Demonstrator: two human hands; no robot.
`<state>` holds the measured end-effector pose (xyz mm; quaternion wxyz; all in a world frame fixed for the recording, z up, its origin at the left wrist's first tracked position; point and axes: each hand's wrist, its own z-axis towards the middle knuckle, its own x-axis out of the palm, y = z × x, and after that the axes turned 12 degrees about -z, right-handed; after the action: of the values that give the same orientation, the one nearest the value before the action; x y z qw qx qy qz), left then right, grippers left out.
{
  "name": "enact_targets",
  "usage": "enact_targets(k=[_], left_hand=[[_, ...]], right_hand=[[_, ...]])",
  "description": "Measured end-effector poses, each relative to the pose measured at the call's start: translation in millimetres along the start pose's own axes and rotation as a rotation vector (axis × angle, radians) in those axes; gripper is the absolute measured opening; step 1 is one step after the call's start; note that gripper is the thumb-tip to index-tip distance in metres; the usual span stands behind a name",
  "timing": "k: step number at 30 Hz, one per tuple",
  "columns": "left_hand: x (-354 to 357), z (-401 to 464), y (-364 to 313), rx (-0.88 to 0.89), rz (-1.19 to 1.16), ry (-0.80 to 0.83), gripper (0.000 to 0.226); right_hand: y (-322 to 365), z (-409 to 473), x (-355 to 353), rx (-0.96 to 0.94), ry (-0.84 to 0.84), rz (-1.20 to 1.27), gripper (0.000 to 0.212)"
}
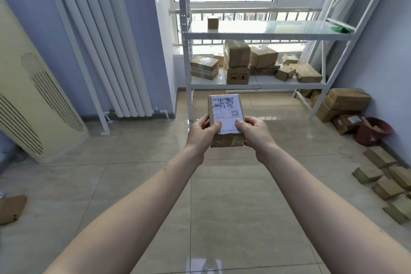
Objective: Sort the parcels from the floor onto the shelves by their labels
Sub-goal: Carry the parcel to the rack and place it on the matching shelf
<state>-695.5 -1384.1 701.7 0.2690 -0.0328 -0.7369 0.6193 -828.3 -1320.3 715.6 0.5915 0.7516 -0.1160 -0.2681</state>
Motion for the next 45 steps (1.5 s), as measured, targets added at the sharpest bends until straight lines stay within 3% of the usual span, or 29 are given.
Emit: enact_targets(k=[11, 20, 30, 45], left_hand=[[4.2, 176.2, -23.5, 0.027, 0.005, 0.01, 0.029], [-12.9, 334.0, -64.1, 0.056, 0.016, 0.065, 0.033], [-3.7, 490.2, -75.4, 0.053, 0.052, 0.08, 0.041], [45.2, 734.9, -122.3, 0.156, 0.051, 0.054, 0.049]], right_hand=[[39.1, 178.7, 14.4, -0.049, -0.003, -0.032, 0.035], [81.7, 326.1, 50.3, -0.058, -0.067, -0.006, 0.061], [114.7, 479.2, 59.2, -0.085, -0.093, -0.019, 0.034], [194.2, 726.2, 38.2, -0.245, -0.053, -0.038, 0.032]])
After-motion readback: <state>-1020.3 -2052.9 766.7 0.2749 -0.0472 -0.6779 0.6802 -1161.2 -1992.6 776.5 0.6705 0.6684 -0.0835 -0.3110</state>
